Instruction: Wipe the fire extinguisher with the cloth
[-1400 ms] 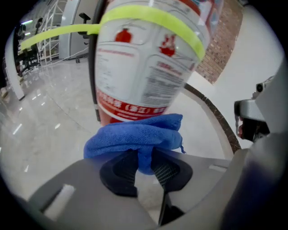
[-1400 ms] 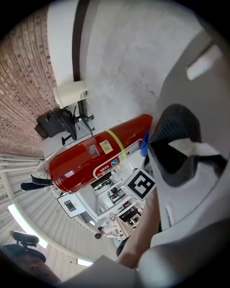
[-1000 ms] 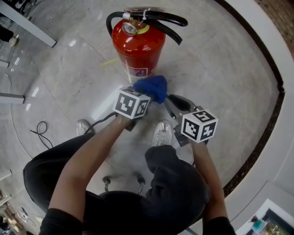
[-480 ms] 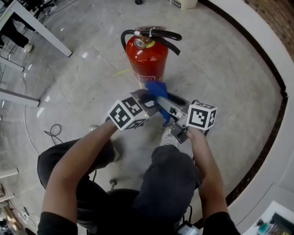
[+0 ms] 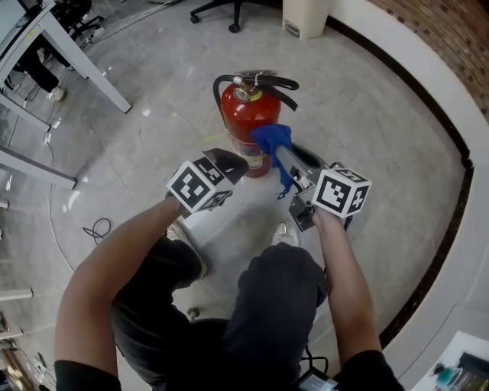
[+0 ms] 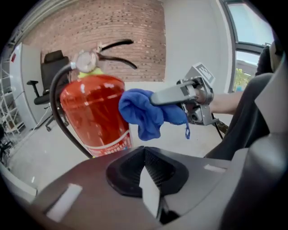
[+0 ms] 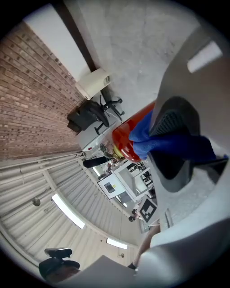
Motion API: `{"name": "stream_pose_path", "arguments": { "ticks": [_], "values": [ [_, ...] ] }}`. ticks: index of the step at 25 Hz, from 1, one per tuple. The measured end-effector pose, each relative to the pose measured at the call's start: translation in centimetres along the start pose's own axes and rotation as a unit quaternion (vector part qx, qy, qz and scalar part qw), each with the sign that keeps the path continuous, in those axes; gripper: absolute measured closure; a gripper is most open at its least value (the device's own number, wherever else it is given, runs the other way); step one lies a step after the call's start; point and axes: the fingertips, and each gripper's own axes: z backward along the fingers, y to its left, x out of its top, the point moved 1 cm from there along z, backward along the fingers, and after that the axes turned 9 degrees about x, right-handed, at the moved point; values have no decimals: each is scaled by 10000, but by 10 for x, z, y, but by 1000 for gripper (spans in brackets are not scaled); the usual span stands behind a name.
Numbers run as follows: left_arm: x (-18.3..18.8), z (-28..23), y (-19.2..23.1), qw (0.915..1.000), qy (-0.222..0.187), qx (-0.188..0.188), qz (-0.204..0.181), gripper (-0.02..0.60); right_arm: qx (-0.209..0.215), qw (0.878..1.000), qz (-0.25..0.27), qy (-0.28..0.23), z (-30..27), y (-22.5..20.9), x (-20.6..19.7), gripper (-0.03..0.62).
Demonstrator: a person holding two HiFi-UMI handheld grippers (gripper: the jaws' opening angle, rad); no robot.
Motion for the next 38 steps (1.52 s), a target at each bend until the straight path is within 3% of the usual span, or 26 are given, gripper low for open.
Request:
{"name": "stream_pose_path", "arguments": {
  "ticks": [5,9,12,20,24,29,38],
  "values": [
    [30,25,23,9989,-296,289,-201,577,-12,9982,563,-229,-7,20,28,496],
    [39,43,43,9963,-224,719,-414,578,-63,9930,1169,-161,-20,37,46,496],
    [49,54,63,9927,-161,1111,-450,577,-255,9913,1276,-202,-28,31,59,496],
    [71,68,69,9913,-372,1218,318,577,-614,9844,1496,-692,-26,10,76,496],
    [75,65,60,9901,-409,1244,500,577,-760,9830,1406,-908,-23,-7,83,496],
    [76,58,52,9918,-321,1184,361,577,-623,9832,1470,-888,-25,-17,86,494],
    [55,27,15,9960,7,821,365,577,-929,9929,364,-651,-22,-64,27,496]
  ]
}}
